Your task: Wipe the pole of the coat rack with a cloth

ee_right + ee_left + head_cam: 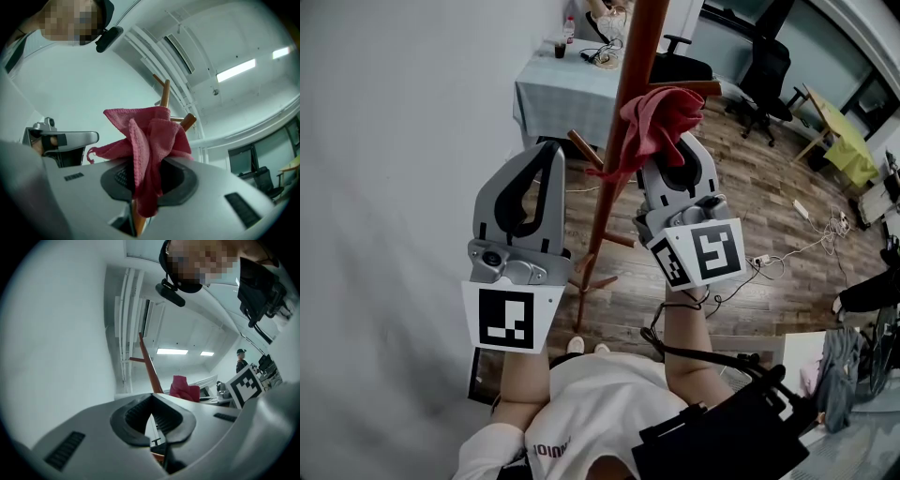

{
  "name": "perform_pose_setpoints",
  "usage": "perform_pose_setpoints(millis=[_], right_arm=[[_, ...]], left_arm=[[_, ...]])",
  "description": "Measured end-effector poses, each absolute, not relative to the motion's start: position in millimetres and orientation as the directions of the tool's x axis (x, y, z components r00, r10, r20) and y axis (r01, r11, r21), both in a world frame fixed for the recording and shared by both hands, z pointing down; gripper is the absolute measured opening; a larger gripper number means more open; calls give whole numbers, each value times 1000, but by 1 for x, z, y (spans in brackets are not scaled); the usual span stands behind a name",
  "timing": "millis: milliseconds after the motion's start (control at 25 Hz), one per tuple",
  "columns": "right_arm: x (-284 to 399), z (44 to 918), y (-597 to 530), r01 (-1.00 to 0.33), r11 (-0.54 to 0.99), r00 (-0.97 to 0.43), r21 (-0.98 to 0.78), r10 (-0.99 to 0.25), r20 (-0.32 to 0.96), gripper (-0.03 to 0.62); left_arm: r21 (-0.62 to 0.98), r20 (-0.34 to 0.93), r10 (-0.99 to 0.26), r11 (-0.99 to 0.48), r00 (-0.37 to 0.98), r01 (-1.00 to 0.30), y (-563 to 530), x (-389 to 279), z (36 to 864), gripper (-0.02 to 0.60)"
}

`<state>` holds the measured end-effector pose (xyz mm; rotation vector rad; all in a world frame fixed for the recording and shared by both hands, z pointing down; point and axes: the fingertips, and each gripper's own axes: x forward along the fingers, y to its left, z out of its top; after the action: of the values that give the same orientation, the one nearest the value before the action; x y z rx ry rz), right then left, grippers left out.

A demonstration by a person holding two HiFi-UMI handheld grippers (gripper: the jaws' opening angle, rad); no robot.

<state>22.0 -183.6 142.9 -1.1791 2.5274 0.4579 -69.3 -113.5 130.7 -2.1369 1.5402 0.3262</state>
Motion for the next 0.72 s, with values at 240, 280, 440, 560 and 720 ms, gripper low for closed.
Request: perform_pose_setpoints(millis=[240,280,440,560,720], right_arm=[[21,146,-183,-776,616,-612,139,-679,-404,92],[20,147,-183,-775,617,-613,139,-680,-402,92],[19,151,-185,-774,619,-614,134,-683,-395,92],[19,154,-184,-773,622,-615,126,-685,-391,92],[18,159,-184,-770,626,-618,122,-686,-384,92]], left_arm=[[-240,-456,-823,-255,340,-937,-112,-69,132,12],[-240,-455,-823,-255,341,-937,-112,-70,132,12],[-227,-445,-833,-250,328,-941,-115,-73,136,12],[-214,-438,-840,-249,320,-945,-114,-75,139,13],[-205,-435,-843,-248,315,-947,-114,-77,143,12]])
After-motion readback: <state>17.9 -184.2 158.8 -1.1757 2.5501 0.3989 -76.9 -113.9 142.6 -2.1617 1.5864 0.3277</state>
